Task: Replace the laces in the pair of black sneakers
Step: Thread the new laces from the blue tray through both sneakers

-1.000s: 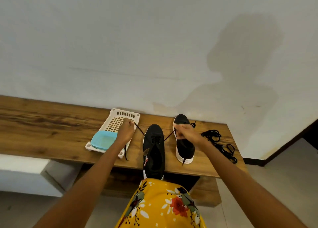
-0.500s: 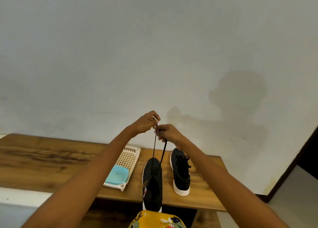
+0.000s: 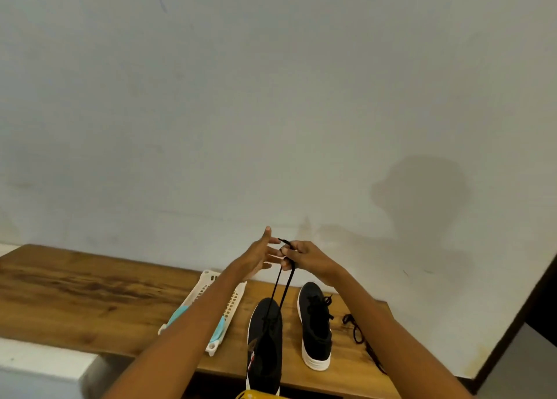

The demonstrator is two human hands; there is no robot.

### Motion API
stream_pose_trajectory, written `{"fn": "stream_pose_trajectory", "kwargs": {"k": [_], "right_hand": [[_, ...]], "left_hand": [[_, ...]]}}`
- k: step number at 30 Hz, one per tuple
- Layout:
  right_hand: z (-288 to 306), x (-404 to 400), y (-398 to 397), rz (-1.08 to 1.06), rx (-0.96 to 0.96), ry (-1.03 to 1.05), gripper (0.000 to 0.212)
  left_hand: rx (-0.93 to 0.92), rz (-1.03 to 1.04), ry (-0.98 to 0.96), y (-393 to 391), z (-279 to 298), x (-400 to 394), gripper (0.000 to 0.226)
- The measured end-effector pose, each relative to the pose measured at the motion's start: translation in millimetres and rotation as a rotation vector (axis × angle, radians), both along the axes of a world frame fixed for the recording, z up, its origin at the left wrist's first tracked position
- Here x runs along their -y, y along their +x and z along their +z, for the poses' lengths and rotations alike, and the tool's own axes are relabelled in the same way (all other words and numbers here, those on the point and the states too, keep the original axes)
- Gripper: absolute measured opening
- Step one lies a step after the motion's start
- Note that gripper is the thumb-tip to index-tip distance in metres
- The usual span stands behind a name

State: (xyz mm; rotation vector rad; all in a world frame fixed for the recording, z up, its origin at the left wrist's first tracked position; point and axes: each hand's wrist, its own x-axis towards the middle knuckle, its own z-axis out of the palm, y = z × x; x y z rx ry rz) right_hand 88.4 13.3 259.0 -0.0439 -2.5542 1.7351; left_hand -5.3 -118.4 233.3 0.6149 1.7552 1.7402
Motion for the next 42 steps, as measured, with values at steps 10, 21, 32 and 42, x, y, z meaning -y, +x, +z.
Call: {"fn": "stream_pose_trajectory", "kwargs": {"k": [10, 21, 32, 42], "right_hand": [[-8, -7, -10, 0.03, -0.125, 0.769, 0.008], [-14, -6, -17, -0.311, -0.412, 0.856, 0.01], [-30, -16, -17, -0.449, -0.365, 0.509, 0.003], [-137, -15, -16, -0.225, 0.195, 0.653, 0.026]], "left_hand": [[-0.036, -0.012, -0.173, -6, 2, -2, 0.022], [-0.108, -0.024, -0.006, -6, -6, 6, 0.015], [-0.323, 0.076, -0.289, -17, -38, -1, 0.027], [-0.309, 0.104, -0.609, 9, -157, 9, 0.027]]}}
